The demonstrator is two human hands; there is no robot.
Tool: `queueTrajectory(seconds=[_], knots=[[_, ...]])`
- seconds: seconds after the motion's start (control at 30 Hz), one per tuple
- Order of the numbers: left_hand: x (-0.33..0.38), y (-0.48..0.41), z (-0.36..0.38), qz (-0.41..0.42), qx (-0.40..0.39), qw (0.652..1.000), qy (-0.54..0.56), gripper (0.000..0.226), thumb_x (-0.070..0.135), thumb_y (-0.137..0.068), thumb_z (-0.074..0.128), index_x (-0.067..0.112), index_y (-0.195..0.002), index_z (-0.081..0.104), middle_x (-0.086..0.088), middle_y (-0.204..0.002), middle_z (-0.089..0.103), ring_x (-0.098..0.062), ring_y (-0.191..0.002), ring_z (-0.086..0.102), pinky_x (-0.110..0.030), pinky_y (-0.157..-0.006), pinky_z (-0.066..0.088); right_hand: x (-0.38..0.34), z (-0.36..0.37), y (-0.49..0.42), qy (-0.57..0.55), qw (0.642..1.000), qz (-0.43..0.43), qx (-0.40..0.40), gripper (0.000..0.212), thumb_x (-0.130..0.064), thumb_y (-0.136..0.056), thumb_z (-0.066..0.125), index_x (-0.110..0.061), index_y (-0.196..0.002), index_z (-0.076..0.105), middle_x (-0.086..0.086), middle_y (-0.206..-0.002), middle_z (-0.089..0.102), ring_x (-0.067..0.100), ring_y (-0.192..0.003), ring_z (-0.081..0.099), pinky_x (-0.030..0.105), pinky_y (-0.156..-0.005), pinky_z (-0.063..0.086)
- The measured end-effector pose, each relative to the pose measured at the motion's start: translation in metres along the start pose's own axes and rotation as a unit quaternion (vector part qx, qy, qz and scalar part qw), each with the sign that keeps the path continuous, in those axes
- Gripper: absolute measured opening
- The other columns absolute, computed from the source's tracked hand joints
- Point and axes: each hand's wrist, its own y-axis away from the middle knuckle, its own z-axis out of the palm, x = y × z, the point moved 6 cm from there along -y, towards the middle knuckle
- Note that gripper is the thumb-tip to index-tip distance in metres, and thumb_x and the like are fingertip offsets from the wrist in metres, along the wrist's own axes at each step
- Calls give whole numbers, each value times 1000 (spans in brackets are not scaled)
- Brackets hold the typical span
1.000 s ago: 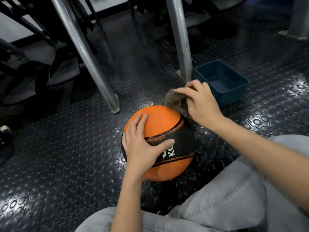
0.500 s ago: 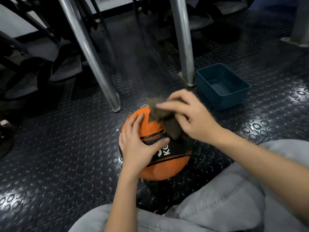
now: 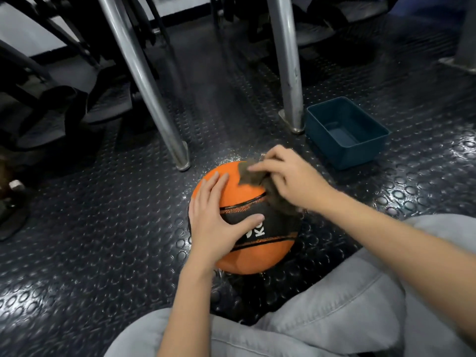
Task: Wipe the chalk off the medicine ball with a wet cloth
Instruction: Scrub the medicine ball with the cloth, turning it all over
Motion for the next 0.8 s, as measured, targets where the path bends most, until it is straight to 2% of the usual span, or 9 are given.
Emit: queueTrajectory(seconds=[0.1, 0.2, 0.27, 0.33, 0.43, 0.53, 0.63, 0.73, 0.8], knots=[[3, -3, 1, 39, -19, 999, 0, 93, 77, -54, 58, 47, -137, 30, 32, -146, 20, -3, -143, 10, -33, -118, 2, 43, -18, -6, 44, 986, 153, 48, 41, 1, -89, 44, -21, -116, 66, 9, -107, 51, 26, -104, 47, 44, -86, 43], [5, -4, 1, 75, -34, 997, 7, 83, 75, -53, 61, 55, -128, 31, 43, -140, 17, 8, -141, 7, -16, -112, -8, 15, -34, -2, -46, 989, 67, 120, 40, 1, -85, 48, -18, -114, 67, 5, -101, 50, 20, -99, 49, 32, -87, 43], [6, -3, 0, 73, -38, 996, 20, 79, 76, -51, 61, 57, -122, 33, 46, -135, 20, 17, -136, 4, -12, -109, -10, -12, -22, 7, -88, 994, -13, 60, 40, -4, -85, 45, -22, -113, 67, 3, -102, 51, 19, -98, 51, 29, -87, 42], [4, -5, 0, 66, -25, 997, 19, 76, 79, -50, 59, 59, -119, 35, 47, -132, 23, 17, -136, 3, -19, -112, -11, -6, -11, 3, -67, 998, -2, 13, 40, -6, -87, 42, -24, -112, 67, 2, -102, 50, 20, -97, 52, 33, -84, 45], [-3, -6, -3, 39, 1, 999, 9, 74, 80, -52, 57, 58, -120, 36, 44, -133, 20, 6, -139, 6, -38, -117, -8, 51, -5, -2, 53, 987, 147, -47, 43, -5, -90, 40, -30, -117, 63, 3, -105, 48, 25, -104, 51, 41, -89, 44], [-9, -6, -13, 17, 38, 999, 26, 69, 76, -54, 58, 61, -117, 37, 38, -131, 24, 10, -129, 11, -48, -117, 0, 72, -19, -2, 13, 975, 222, 24, 42, -4, -90, 44, -29, -119, 61, 1, -101, 44, 27, -106, 52, 37, -94, 41], [-3, 1, -23, 24, 136, 990, 38, 57, 60, -66, 56, 50, -120, 43, 21, -131, 35, 3, -126, 24, -53, -115, 8, 31, -30, -6, -115, 979, 126, 115, 40, 0, -89, 48, -23, -117, 64, 1, -99, 49, 19, -100, 52, 24, -90, 38], [6, 6, -11, 0, 147, 989, 20, 62, 63, -74, 45, 36, -129, 48, 13, -131, 41, -8, -127, 32, -48, -114, 12, -11, -3, 7, -91, 996, -16, 19, 44, -6, -84, 43, -29, -113, 66, 1, -108, 51, 21, -103, 52, 42, -89, 41], [5, 5, -1, -18, 115, 992, -37, 75, 74, -72, 38, 34, -135, 44, 14, -135, 35, -7, -128, 24, -42, -116, 11, -6, 9, 9, -54, 998, -16, -25, 45, -5, -85, 41, -31, -113, 65, -2, -111, 49, 20, -107, 49, 40, -87, 35]])
